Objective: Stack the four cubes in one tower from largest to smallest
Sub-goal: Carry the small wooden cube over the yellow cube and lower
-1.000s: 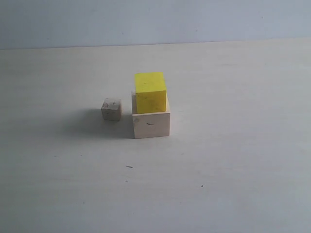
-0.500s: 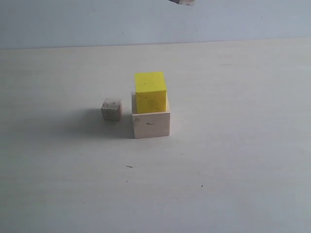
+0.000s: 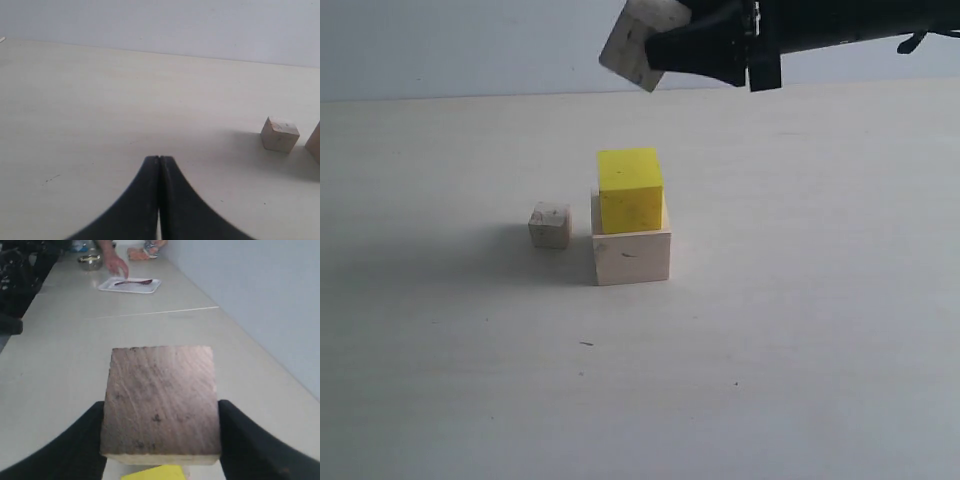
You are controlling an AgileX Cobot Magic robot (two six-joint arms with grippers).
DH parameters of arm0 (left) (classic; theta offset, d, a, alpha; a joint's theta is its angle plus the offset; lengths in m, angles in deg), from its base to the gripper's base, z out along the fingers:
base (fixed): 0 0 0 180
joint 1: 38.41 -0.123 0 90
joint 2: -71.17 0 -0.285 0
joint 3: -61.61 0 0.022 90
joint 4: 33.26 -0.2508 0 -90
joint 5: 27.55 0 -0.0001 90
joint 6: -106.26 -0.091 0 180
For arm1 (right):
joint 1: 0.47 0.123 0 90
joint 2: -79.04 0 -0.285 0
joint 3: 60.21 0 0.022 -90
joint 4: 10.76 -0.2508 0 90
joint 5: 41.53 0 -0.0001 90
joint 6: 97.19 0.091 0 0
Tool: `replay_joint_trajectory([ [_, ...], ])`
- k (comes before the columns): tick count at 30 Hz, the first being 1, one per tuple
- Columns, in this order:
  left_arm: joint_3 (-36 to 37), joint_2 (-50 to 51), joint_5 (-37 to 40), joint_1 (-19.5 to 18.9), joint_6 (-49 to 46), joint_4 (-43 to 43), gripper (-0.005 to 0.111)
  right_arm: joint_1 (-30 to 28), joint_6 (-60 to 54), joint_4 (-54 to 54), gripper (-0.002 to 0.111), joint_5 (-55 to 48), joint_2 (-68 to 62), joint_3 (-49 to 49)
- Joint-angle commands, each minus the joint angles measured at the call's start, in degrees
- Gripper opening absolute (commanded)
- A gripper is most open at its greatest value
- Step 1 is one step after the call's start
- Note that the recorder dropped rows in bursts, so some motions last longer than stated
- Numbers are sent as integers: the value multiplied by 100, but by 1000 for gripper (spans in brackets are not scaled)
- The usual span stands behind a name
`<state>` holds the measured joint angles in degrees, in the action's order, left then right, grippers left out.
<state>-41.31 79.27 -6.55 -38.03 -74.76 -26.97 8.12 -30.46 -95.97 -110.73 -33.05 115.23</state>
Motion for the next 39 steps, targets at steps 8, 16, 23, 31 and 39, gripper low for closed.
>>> replay_joint_trajectory([
  [8, 14, -31, -53, 36, -24, -13, 0, 142, 803, 1701, 0, 514, 295, 333],
  [16, 14, -31, -53, 36, -24, -13, 0, 710, 2135, 3259, 0, 231, 295, 1338],
  [23, 14, -31, -53, 36, -24, -13, 0, 1046, 1701, 3514, 0, 363, 9, 1339],
  [31, 14, -31, -53, 36, -24, -13, 0, 1046, 1336, 3490, 0, 500, -223, 1504],
  [39, 14, -31, -53, 36, -24, -13, 0, 1046, 1597, 3513, 0, 213, -625, 1951],
])
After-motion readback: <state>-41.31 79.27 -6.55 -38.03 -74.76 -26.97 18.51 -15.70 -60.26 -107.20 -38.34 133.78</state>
